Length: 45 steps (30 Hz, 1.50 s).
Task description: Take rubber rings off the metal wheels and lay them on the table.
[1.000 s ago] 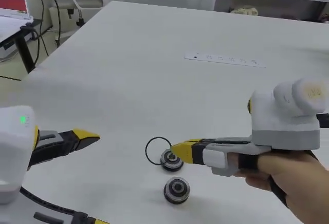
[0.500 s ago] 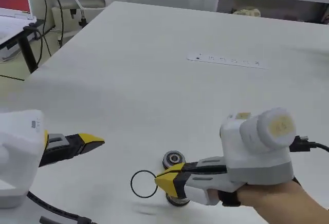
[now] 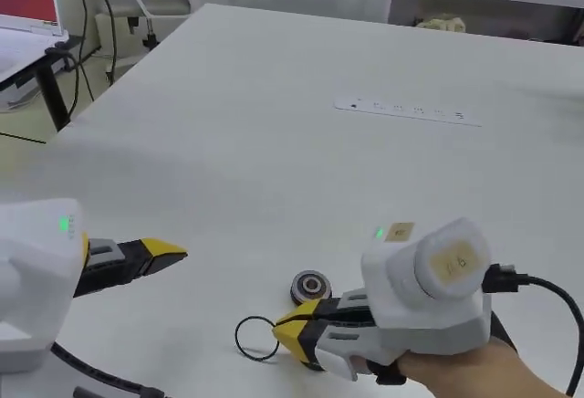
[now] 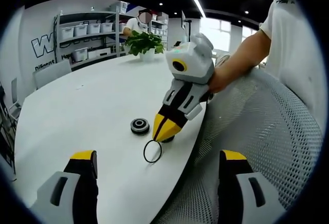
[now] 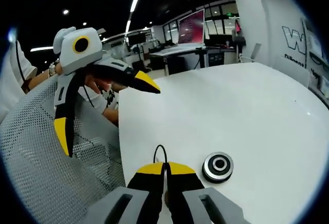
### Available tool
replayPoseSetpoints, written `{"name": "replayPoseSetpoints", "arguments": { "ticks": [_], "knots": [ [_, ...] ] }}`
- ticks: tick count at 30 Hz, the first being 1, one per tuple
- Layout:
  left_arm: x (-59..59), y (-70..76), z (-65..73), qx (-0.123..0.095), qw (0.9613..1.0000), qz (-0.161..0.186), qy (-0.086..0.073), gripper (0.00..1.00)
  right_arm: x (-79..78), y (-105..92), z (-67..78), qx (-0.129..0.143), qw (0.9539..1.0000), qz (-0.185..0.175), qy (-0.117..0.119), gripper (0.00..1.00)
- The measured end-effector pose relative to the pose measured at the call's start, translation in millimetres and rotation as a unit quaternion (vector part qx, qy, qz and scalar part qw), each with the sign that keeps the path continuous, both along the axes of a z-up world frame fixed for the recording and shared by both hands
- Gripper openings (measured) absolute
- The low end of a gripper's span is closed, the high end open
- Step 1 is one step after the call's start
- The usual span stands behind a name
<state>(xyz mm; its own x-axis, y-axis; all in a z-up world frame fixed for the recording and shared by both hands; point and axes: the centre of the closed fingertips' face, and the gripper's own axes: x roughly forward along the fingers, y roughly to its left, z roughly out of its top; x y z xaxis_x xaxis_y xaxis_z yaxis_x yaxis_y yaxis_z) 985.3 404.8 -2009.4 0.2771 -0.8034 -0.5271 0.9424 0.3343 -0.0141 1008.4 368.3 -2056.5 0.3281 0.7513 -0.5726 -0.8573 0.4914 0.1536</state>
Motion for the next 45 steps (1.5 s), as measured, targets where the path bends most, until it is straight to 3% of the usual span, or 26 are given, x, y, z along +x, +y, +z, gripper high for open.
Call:
{"name": "replayPoseSetpoints", "arguments": {
  "ticks": [15,25,35,38,45],
  "knots": [
    [1.4,1.3,0.4,-0.002,1.0000,0.005,0.001,0.94,2.9,-3.8,-4.5,-0.025,0.9995,0.006,-0.016,0.10],
    [0.8,0.8,1.1,-0.004,1.0000,0.004,0.001,0.93,10.8,-11.0,9.3,-0.009,0.9997,-0.012,-0.017,0.12],
    [-0.4,0.2,0.9,-0.004,1.0000,0.001,0.003,0.92,24.6,-26.3,35.6,0.001,0.9983,-0.029,-0.051,0.16],
    [-2.6,-0.7,1.0,-0.005,1.0000,-0.003,0.006,0.91,31.9,-35.3,42.3,-0.011,0.9964,-0.032,-0.077,0.16],
    [-4.5,-3.2,7.2,-0.008,0.9998,-0.016,-0.003,0.92,37.3,-54.5,51.1,-0.027,0.9936,-0.029,-0.106,0.16]
  ]
}}
